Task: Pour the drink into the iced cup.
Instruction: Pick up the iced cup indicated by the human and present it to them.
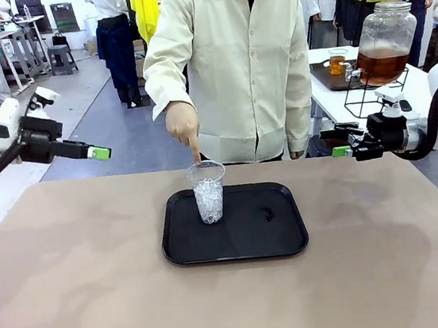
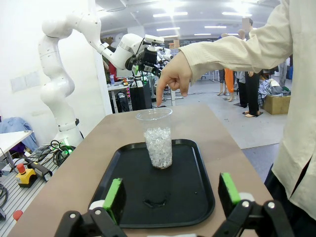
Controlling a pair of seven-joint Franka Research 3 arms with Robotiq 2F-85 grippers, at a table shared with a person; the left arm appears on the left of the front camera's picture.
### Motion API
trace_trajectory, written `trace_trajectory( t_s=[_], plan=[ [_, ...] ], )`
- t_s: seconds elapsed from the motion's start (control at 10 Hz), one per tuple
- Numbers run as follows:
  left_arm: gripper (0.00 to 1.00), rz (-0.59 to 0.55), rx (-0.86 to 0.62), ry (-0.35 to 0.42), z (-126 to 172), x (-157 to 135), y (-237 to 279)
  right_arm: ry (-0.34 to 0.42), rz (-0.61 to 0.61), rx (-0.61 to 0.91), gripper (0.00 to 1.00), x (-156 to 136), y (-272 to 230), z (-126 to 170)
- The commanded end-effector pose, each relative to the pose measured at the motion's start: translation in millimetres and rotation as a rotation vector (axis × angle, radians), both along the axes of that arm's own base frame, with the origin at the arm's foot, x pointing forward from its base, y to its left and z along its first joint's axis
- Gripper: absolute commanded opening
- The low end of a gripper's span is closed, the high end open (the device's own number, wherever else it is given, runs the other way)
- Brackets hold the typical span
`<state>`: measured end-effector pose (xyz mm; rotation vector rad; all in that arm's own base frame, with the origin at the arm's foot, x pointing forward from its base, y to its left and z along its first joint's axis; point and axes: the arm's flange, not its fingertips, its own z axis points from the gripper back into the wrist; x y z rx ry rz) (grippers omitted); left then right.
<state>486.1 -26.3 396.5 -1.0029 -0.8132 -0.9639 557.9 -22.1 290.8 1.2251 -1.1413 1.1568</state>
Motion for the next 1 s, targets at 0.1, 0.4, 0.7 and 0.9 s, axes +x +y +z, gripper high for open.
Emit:
trace_trajectory(
  t_s=[0.1,0.4,0.7,0.9],
  plan=[
    [1.0,0.034,0.053,-0.245,-24,8,-10,0.002,0.002,-0.001,1.0,0,1,2],
    [1.0,-0.027,0.013,-0.279,-37,18,-19,0.002,0.002,-0.001,1.0,0,1,2],
    [1.0,0.02,0.065,-0.264,-27,15,-9,0.002,0.002,-0.001,1.0,0,1,2],
    [1.0,0.02,0.065,-0.264,-27,15,-9,0.002,0.002,-0.001,1.0,0,1,2]
  ],
)
